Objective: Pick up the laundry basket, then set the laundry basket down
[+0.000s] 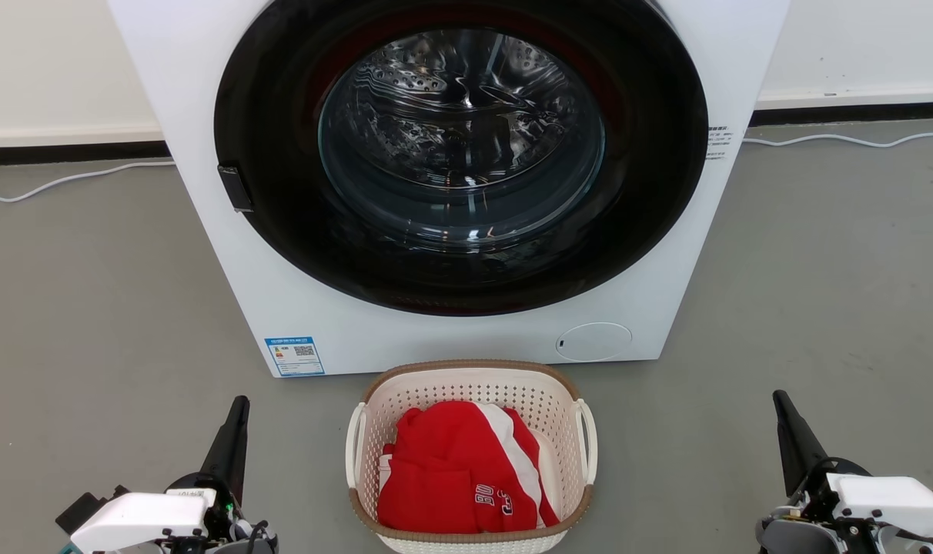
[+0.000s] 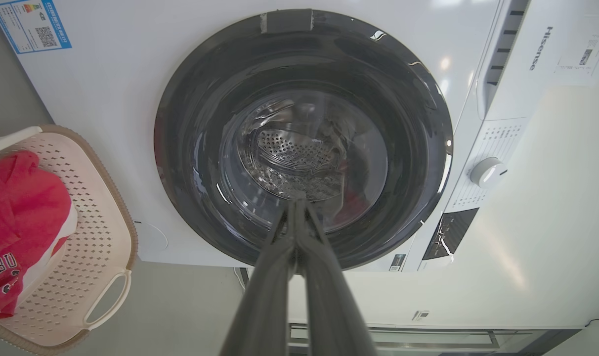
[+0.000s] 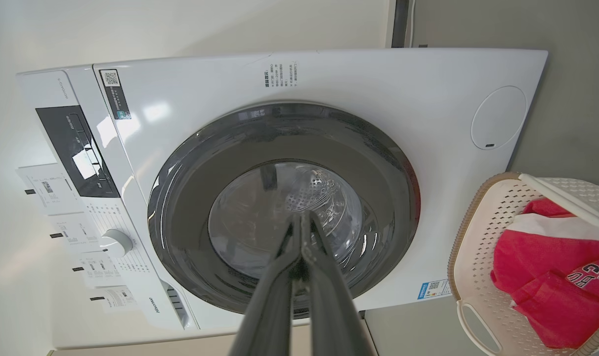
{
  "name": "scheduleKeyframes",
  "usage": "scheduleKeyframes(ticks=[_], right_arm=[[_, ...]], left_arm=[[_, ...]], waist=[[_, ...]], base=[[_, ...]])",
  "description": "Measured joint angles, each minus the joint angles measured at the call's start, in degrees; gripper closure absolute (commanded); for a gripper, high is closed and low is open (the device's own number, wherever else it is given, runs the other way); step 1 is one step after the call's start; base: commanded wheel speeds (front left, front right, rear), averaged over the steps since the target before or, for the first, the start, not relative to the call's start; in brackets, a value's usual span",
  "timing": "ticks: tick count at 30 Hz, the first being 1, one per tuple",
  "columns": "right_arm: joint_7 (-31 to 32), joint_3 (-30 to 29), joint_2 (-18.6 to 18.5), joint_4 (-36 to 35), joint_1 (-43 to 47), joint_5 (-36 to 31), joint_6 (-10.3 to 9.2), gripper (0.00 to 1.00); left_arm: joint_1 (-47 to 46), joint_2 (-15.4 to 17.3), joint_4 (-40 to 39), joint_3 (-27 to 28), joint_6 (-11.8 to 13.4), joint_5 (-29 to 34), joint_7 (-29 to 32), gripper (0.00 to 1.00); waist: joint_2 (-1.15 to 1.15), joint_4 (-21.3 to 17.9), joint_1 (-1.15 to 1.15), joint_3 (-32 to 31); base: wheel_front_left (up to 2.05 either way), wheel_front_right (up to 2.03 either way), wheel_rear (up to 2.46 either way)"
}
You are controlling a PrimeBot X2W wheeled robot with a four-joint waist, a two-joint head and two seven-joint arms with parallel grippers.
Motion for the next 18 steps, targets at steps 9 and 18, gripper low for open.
scheduleKeyframes(ticks=[9, 18], right_arm=[[0.00, 0.00, 0.00, 0.00, 0.00, 0.01, 0.00, 1.00], [0.00, 0.00, 0.00, 0.00, 0.00, 0.01, 0.00, 1.00]], left_arm=[[0.00, 0.00, 0.00, 0.00, 0.00, 0.00, 0.00, 1.00], [0.00, 0.00, 0.00, 0.00, 0.00, 0.00, 0.00, 1.00]], waist=[[0.00, 0.00, 0.00, 0.00], [0.00, 0.00, 0.00, 0.00]], base=[[0.00, 0.00, 0.00], [0.00, 0.00, 0.00]])
